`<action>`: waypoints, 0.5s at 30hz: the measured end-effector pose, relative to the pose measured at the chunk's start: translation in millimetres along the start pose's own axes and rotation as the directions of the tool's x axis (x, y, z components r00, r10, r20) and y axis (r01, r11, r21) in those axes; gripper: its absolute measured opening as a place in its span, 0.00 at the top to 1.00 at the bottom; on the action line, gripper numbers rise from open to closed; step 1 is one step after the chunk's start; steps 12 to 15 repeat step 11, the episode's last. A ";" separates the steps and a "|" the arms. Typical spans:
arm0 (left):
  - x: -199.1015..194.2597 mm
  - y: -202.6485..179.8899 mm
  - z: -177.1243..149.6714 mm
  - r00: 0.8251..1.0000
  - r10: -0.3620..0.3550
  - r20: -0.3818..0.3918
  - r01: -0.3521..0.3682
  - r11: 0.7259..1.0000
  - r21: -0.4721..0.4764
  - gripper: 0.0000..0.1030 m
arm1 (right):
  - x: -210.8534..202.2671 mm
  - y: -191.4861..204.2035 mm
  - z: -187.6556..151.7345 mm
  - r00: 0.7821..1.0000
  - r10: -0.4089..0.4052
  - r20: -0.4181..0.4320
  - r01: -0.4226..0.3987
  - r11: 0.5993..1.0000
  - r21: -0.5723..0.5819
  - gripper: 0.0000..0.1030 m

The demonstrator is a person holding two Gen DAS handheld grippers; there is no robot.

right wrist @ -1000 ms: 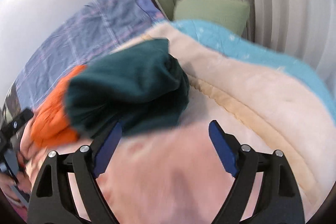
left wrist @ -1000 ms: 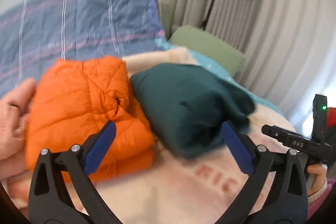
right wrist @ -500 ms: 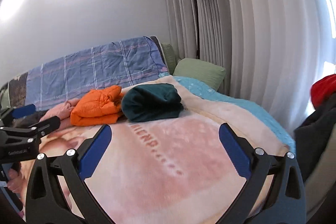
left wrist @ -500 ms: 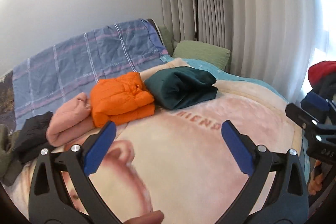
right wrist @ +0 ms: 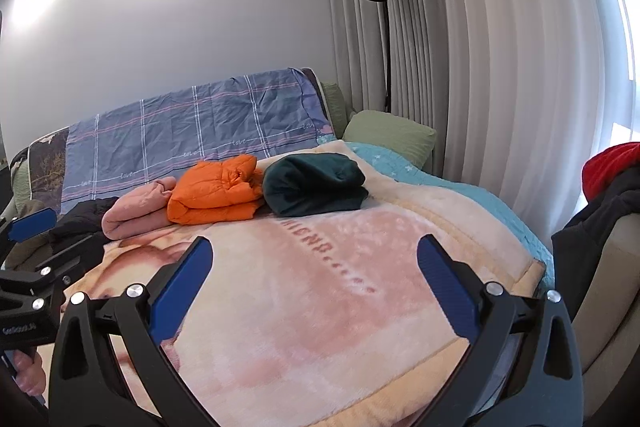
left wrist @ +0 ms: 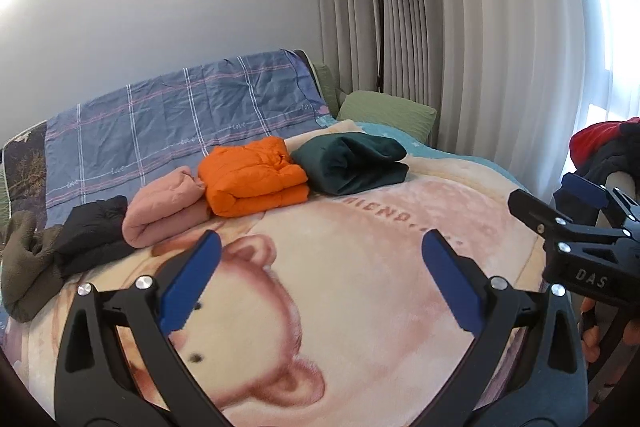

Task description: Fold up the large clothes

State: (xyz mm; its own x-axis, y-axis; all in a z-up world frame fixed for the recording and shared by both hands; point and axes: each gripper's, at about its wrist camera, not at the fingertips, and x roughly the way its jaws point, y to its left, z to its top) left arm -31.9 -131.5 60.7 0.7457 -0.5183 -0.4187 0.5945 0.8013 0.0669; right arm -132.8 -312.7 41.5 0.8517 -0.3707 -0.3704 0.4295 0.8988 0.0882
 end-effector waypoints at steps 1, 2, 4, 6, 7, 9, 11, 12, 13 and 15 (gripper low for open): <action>-5.8 0.6 -2.2 1.000 0.002 0.006 -0.002 1.000 0.004 0.02 | -1.8 1.6 -0.5 1.000 -0.001 -0.001 0.001 1.000 0.003 0.01; -8.7 0.8 -2.8 1.000 0.002 0.010 -0.002 1.000 0.008 0.02 | -3.2 2.8 -0.9 1.000 -0.001 -0.001 0.001 1.000 0.005 0.01; -12.5 0.2 -3.9 1.000 0.002 0.011 -0.002 1.000 0.014 0.02 | -4.6 4.9 -1.6 1.000 -0.004 -0.001 0.004 1.000 0.002 0.01; -14.8 0.7 -5.8 1.000 0.002 0.007 -0.002 1.000 0.016 0.02 | -3.8 6.3 -1.8 1.000 -0.007 -0.003 0.007 1.000 -0.002 0.01; -15.4 1.3 -6.8 1.000 0.001 0.003 -0.001 1.000 0.013 0.02 | -3.5 6.8 -2.3 1.000 -0.007 -0.005 0.007 1.000 -0.002 0.01; -15.3 2.1 -8.1 1.000 -0.002 -0.002 0.002 1.000 0.009 0.02 | -4.2 7.9 -2.4 1.000 -0.004 -0.006 0.004 1.000 -0.003 0.01; -14.4 2.8 -10.2 1.000 -0.005 -0.006 0.005 1.000 0.005 0.02 | -4.6 8.9 -2.7 1.000 -0.006 -0.004 0.006 1.000 -0.006 0.01; -14.4 2.8 -10.2 1.000 -0.005 -0.006 0.005 1.000 0.005 0.02 | -4.6 8.9 -2.7 1.000 -0.006 -0.004 0.006 1.000 -0.006 0.01; -14.4 2.8 -10.2 1.000 -0.005 -0.006 0.005 1.000 0.005 0.02 | -4.6 8.9 -2.7 1.000 -0.006 -0.004 0.006 1.000 -0.006 0.01; -14.4 2.8 -10.2 1.000 -0.005 -0.006 0.005 1.000 0.005 0.02 | -4.6 8.9 -2.7 1.000 -0.006 -0.004 0.006 1.000 -0.006 0.01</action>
